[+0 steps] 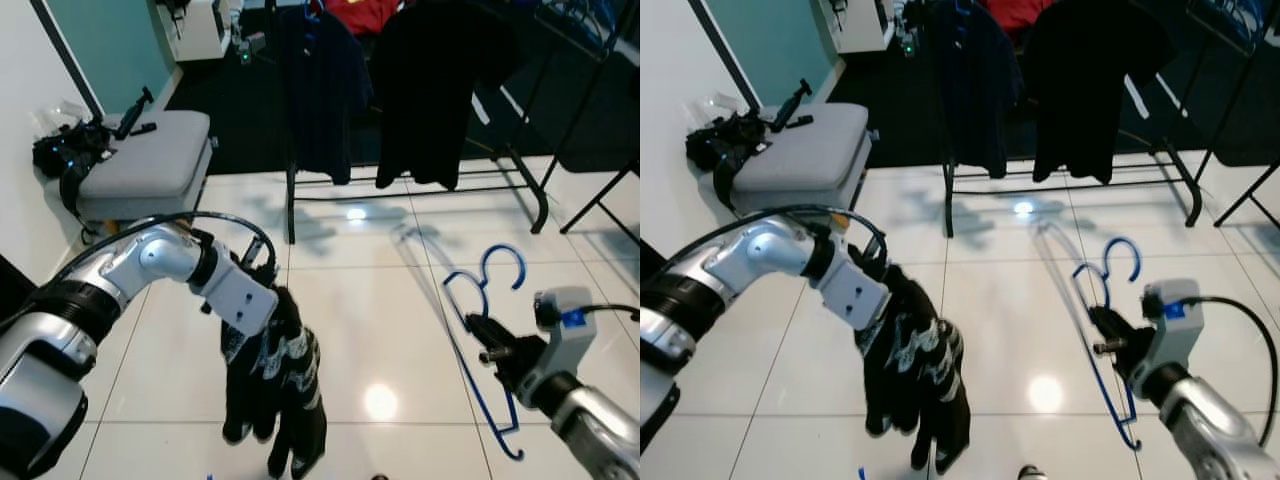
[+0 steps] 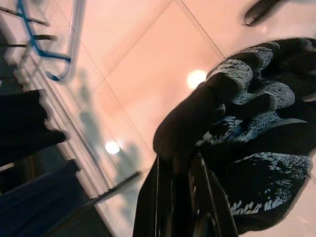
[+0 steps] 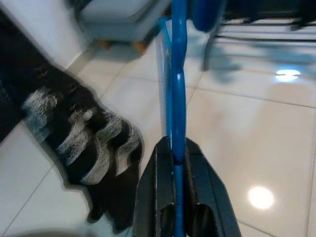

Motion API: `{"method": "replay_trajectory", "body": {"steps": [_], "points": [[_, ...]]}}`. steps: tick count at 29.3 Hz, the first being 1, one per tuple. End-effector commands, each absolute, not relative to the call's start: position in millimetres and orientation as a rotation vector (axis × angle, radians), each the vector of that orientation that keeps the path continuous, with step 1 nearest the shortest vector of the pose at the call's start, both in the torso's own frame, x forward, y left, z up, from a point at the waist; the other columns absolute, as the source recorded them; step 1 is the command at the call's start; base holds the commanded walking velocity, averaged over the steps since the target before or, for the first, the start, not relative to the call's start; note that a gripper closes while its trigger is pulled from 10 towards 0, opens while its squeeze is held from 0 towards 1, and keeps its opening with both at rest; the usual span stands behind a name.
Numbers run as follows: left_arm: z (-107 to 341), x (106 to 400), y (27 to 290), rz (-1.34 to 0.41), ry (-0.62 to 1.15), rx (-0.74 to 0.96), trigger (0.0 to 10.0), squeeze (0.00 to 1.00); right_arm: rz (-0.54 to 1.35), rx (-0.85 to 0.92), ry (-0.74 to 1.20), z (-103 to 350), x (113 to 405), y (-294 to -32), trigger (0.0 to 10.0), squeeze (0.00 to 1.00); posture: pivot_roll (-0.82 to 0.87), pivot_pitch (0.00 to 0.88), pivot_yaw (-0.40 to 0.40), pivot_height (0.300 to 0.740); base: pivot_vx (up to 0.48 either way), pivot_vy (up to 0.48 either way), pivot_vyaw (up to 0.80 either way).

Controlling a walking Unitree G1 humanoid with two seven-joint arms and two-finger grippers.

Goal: Hang hanger

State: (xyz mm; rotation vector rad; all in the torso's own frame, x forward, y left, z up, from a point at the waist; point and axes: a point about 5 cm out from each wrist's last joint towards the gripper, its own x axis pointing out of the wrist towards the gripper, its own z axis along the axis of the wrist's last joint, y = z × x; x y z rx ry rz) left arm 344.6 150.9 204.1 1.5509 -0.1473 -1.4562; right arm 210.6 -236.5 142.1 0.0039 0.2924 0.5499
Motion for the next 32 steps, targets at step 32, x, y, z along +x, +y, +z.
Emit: {"method": "replay_trajectory", "body": {"steps": [32], "points": [[251.0,320.8,105.0,-1.649,-0.733,1.79,10.0,0.0,1.077,0.291,0.294,157.6,203.8,-179.4,10.0,0.0,-0.06,0.11,0.085,0.74,0.0,0.0,0.0]]}}
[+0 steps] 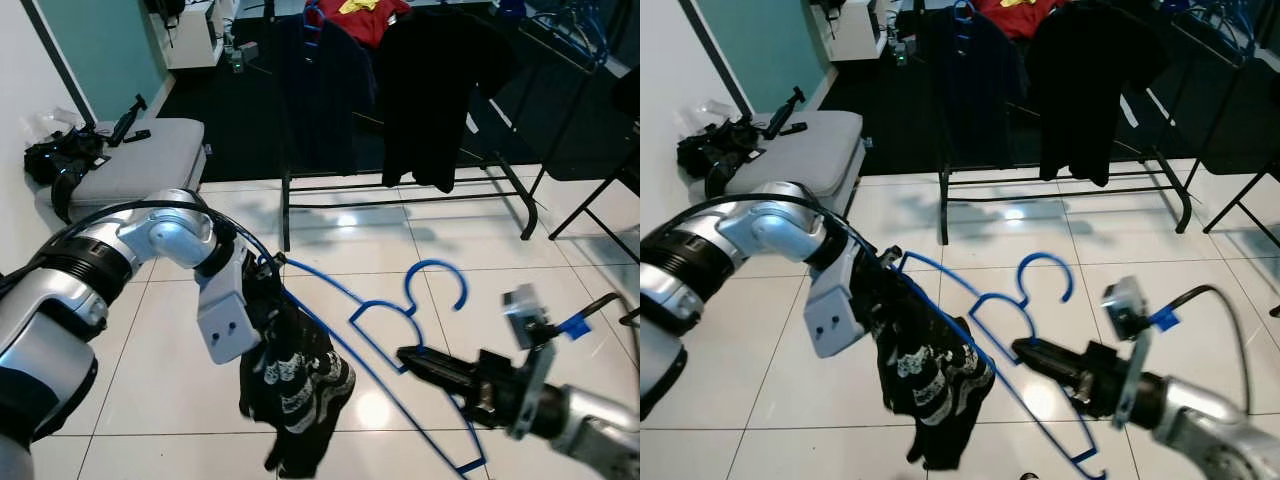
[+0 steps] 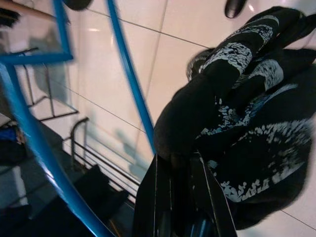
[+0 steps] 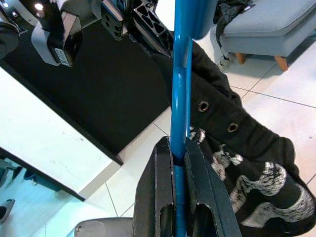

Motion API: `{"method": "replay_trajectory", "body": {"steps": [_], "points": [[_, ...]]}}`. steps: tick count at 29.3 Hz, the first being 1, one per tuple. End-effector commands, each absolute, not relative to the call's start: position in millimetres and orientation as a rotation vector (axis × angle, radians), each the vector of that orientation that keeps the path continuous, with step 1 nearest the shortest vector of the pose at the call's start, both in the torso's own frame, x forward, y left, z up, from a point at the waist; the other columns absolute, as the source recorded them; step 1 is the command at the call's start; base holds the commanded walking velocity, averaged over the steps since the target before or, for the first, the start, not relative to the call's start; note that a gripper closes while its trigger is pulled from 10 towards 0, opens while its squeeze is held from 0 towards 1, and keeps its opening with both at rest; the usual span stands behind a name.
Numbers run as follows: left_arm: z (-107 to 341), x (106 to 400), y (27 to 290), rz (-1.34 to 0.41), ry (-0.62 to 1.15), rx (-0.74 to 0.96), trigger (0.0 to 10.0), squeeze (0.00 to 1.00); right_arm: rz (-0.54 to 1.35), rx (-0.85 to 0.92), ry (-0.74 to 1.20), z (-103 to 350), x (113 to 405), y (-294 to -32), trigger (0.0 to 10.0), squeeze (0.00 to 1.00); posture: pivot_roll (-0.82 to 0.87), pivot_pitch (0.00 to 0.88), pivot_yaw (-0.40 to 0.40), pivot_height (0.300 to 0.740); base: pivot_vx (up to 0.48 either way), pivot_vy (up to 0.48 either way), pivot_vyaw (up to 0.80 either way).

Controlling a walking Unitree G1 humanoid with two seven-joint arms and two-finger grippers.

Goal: Hang hanger

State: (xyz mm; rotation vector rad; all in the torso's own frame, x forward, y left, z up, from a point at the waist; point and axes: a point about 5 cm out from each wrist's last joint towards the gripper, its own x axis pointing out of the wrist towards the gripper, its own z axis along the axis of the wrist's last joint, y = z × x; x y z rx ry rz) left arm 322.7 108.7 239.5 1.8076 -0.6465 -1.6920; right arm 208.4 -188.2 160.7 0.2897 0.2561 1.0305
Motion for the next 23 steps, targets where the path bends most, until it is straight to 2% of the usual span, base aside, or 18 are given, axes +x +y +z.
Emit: {"method": "replay_trajectory", "body": {"steps": [1,6,11,23], "points": [[251.3,320.9,104.4,-1.647,-0.735,1.785,10.0,0.0,1.08,0.298,0.293,157.5,203.6,-178.1,10.0,0.0,-0.06,0.11,0.085,0.74,0.0,0.0,0.0],[254.9,323.5,101.3,-1.605,-0.773,1.788,10.0,0.0,1.105,0.298,0.355,152.9,196.9,-168.9,10.0,0.0,-0.06,0.113,0.085,0.74,0.0,0.0,0.0],[255.6,323.7,100.9,-1.602,-0.788,1.792,10.0,0.0,1.081,0.26,0.432,142.8,191.9,-174.6,10.0,0.0,-0.06,0.117,0.085,0.74,0.0,0.0,0.0],[261.7,327.4,100.9,-1.552,-0.811,1.837,10.0,0.0,1.028,0.263,0.479,138.8,193.5,-180.4,10.0,0.0,-0.06,0.119,0.079,0.74,0.0,0.0,0.0]]}}
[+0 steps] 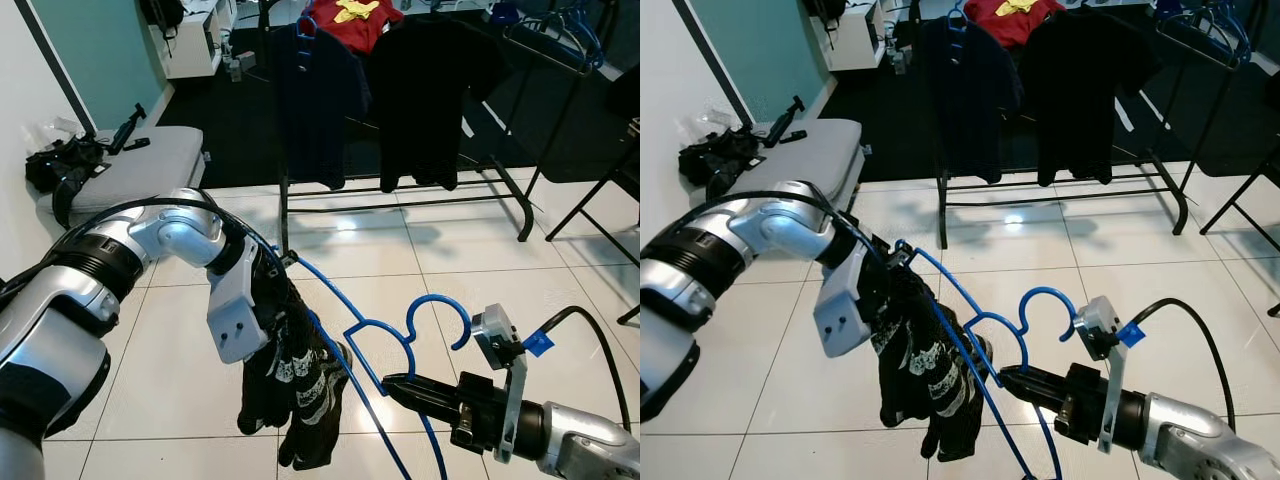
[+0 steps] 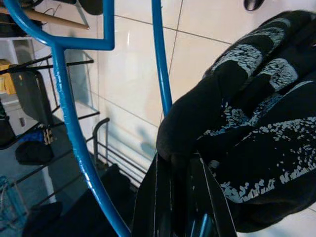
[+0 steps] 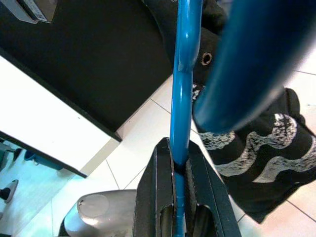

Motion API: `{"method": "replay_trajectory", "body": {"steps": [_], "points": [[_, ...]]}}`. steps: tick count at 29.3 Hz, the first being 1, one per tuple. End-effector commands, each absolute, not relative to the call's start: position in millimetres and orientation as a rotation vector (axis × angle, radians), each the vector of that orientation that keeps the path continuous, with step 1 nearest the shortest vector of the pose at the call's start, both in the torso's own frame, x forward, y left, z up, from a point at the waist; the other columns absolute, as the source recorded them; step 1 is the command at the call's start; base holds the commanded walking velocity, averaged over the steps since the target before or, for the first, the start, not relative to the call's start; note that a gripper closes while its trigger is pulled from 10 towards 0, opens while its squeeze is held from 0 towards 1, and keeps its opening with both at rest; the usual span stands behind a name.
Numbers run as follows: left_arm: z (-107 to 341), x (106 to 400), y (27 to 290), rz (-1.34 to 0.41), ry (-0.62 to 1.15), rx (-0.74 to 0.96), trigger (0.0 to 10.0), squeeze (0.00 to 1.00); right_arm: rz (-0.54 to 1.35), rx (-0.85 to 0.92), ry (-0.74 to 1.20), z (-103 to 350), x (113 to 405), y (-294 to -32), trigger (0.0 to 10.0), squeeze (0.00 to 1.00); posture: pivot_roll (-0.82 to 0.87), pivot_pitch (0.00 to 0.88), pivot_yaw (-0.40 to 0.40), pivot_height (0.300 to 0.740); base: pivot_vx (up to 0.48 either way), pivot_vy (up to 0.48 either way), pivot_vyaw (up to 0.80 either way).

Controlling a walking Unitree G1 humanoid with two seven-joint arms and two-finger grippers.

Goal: Hang hanger

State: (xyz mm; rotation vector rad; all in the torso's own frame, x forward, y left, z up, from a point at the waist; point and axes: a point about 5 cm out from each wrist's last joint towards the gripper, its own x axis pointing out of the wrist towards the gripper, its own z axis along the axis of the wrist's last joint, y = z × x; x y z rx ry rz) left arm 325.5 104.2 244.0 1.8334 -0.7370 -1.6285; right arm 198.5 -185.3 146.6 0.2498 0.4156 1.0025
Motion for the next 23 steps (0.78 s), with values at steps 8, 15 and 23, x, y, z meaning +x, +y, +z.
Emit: {"method": "replay_trajectory", "body": {"steps": [8,15,23], "points": [[265.3,338.4,101.8,-1.419,-0.787,1.875,10.0,0.0,0.979,0.262,0.522,138.0,188.3,-189.3,10.0,0.0,-0.06,0.123,0.08,0.74,0.0,0.0,0.0],[262.5,343.4,105.7,-1.378,-0.763,1.887,10.0,0.0,0.896,0.161,0.568,141.6,180.6,-219.7,10.0,0.0,-0.07,0.126,0.083,0.74,0.0,0.0,0.0],[263.3,340.4,100.1,-1.39,-0.823,1.83,10.0,0.0,0.859,0.126,0.575,144.8,182.0,-229.3,10.0,0.0,-0.07,0.128,0.083,0.74,0.0,0.0,0.0]]}}
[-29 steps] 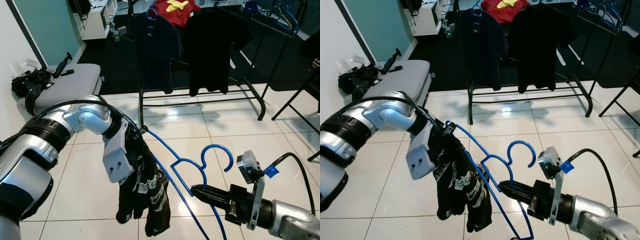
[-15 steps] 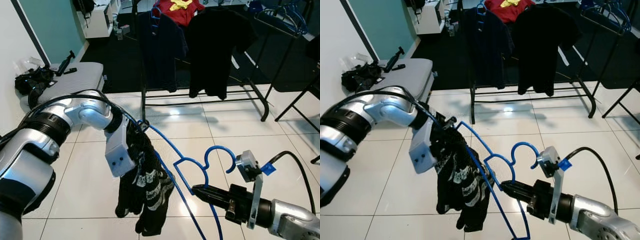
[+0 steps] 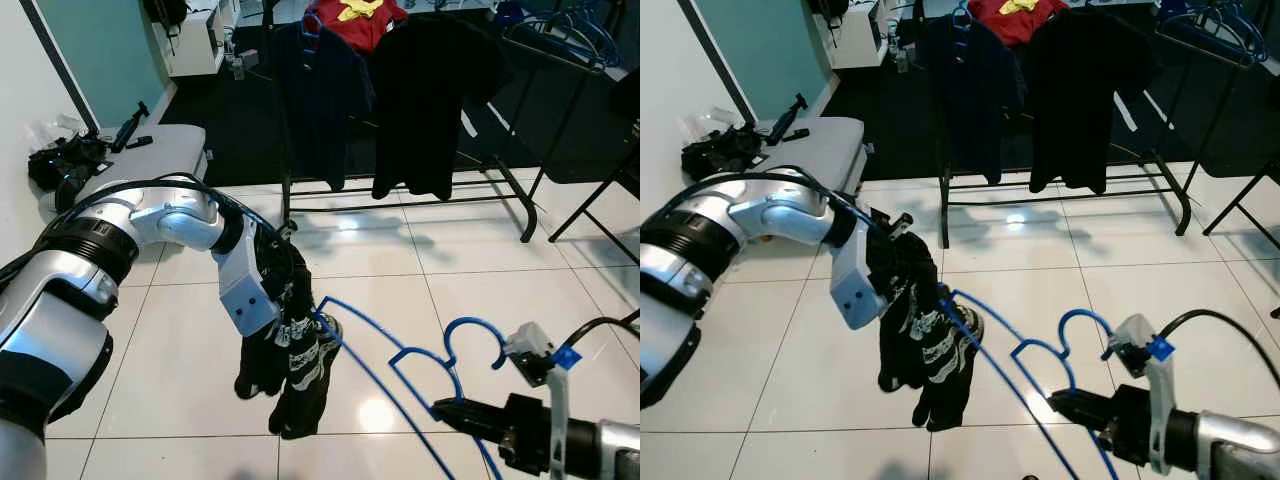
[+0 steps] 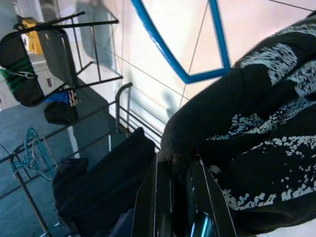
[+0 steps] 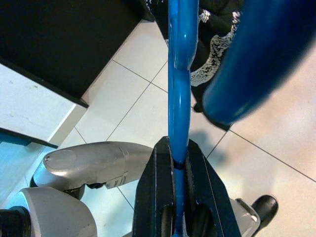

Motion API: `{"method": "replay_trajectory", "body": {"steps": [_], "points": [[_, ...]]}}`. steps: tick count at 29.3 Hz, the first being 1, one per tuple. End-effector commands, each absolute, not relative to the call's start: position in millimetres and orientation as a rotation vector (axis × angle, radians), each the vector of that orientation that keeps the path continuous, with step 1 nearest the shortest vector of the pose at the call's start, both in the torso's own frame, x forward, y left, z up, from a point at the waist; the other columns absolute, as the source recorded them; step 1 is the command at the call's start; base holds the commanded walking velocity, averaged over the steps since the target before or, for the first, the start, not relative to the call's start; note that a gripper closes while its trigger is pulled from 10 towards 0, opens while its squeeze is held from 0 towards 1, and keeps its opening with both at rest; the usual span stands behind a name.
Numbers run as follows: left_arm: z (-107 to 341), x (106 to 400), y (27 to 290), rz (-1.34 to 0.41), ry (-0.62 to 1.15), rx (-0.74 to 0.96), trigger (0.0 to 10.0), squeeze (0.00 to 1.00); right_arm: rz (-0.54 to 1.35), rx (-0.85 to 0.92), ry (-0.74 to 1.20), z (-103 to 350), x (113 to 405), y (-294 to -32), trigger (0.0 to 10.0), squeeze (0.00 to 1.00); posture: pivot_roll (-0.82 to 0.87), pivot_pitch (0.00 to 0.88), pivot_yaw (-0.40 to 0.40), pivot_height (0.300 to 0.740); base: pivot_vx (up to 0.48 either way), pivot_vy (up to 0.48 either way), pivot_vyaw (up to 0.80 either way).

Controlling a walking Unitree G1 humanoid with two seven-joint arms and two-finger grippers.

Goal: Hang hanger

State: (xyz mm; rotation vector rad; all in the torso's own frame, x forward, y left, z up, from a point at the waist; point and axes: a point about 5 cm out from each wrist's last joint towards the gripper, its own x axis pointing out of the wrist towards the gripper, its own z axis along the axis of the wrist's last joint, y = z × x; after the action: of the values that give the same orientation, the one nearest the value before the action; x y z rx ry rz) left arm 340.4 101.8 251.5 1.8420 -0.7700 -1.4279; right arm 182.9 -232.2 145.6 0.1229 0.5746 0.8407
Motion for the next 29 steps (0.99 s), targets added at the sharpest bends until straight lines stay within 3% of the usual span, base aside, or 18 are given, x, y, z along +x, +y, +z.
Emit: {"method": "replay_trajectory", "body": {"steps": [1,19,29], "points": [[263.0,339.3,98.6,-1.397,-0.842,1.828,10.0,0.0,0.869,0.128,0.578,144.3,181.8,-227.0,10.0,0.0,-0.07,0.128,0.082,0.74,0.0,0.0,0.0],[242.9,296.0,70.7,-1.706,-1.252,1.732,10.0,0.0,0.957,0.133,0.618,135.2,185.4,-214.6,10.0,0.0,-0.06,0.121,0.059,0.74,0.0,0.0,0.0],[228.7,301.0,68.6,-1.74,-1.162,1.778,10.0,0.0,0.99,0.102,0.629,136.6,185.7,-210.6,10.0,0.0,-0.07,0.116,0.066,0.74,0.0,0.0,0.0]]}}
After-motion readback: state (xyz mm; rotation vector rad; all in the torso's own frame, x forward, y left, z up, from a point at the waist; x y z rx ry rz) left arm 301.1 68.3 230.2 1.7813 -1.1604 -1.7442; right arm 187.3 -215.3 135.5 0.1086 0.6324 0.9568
